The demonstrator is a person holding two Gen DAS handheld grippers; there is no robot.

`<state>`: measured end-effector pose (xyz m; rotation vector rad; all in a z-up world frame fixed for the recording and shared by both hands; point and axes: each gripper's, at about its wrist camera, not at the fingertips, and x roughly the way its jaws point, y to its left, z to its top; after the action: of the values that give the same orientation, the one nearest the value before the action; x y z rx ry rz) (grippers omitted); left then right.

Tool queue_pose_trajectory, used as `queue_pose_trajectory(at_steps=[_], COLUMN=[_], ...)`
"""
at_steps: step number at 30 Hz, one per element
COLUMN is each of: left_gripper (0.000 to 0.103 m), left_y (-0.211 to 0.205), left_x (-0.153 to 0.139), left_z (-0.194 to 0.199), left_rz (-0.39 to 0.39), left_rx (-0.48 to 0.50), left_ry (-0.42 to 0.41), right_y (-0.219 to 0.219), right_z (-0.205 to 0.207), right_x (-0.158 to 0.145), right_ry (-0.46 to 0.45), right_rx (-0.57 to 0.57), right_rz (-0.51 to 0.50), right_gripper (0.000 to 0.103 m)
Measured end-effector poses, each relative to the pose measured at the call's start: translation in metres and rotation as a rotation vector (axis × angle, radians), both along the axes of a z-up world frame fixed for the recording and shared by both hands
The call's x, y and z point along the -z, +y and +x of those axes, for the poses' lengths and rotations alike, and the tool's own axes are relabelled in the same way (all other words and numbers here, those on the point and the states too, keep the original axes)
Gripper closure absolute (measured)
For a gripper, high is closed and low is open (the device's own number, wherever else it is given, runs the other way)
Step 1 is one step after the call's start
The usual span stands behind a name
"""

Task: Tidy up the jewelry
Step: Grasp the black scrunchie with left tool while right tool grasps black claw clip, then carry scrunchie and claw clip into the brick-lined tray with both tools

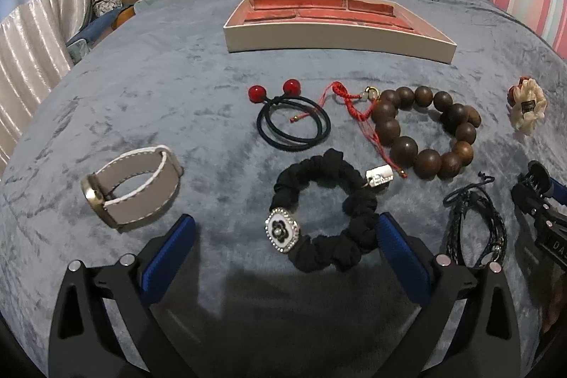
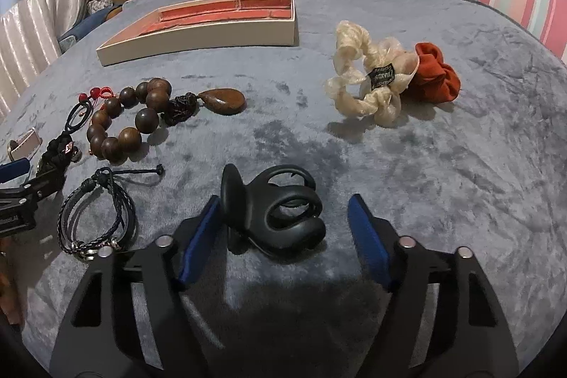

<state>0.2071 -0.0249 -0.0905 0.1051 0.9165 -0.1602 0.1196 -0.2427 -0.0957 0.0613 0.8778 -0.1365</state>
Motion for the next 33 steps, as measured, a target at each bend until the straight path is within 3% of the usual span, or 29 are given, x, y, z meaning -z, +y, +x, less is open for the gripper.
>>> queue_pose_trajectory(at_steps=[2, 11, 23, 33], left_gripper=[0.005, 0.032, 0.072, 0.078], left_y=[0.001, 0.000, -0.004, -0.002], left_x=[0.000, -0.001, -0.002, -0.011], left_z=[0.002, 0.005, 0.005, -0.001], left_rz=[-0.011, -0.046, -0.078, -0.052], left_rx=[0.000, 0.045, 0.090, 0.071], left_ry=[0.004, 0.017, 0.024, 0.013], right_y=[-0.002, 0.000, -0.001, -0.002], right_z=[0.000, 0.008, 0.007, 0.002], right_x=[0.000, 0.000, 0.001, -0.007], right_ry=[0.003, 0.009, 0.001, -0.024], right_rx=[-0.003, -0.031, -0.034, -0.042], right_rz=[0.015, 0.024, 0.042, 0.047], right_gripper=[0.038, 0.054, 0.055, 0.058])
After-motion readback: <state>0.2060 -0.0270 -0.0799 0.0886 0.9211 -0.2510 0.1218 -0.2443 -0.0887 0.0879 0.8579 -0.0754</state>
